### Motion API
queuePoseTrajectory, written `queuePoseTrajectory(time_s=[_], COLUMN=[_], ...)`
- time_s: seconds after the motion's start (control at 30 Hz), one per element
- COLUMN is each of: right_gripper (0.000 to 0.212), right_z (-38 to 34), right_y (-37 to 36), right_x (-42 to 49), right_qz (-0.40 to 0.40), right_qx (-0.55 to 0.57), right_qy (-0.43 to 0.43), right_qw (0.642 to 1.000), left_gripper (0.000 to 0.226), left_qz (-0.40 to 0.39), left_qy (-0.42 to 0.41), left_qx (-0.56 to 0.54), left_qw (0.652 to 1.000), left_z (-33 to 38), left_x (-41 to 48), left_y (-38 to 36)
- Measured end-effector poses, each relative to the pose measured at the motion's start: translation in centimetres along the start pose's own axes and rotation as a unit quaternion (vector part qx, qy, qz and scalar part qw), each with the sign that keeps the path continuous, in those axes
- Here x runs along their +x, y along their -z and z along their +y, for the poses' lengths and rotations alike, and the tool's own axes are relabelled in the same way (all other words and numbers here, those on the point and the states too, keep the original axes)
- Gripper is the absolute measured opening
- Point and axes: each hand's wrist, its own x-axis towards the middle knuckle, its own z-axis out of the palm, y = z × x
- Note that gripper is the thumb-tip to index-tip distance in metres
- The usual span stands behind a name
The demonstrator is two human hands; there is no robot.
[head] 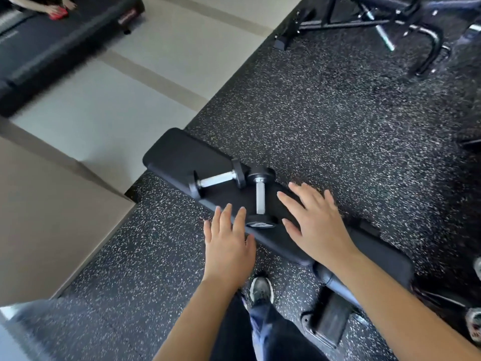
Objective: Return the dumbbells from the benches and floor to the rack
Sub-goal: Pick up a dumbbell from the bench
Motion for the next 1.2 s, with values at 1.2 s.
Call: queuePoseTrajectory(time_s=[1.2], right_gripper=[0.048], right_z=[-6.4], right_y=[-30.1], right_x=[27.9], right_qz=[-0.161], right_qx=[0.050], right_qy=[0.096], right_qw=[0.981], left_gripper=[0.054], left_qz=[0.022], left_qy=[0.166], left_qx=[-0.043], left_qw=[0.985], left_z=[-25.0], left_x=[21.0], left_y=[-10.2])
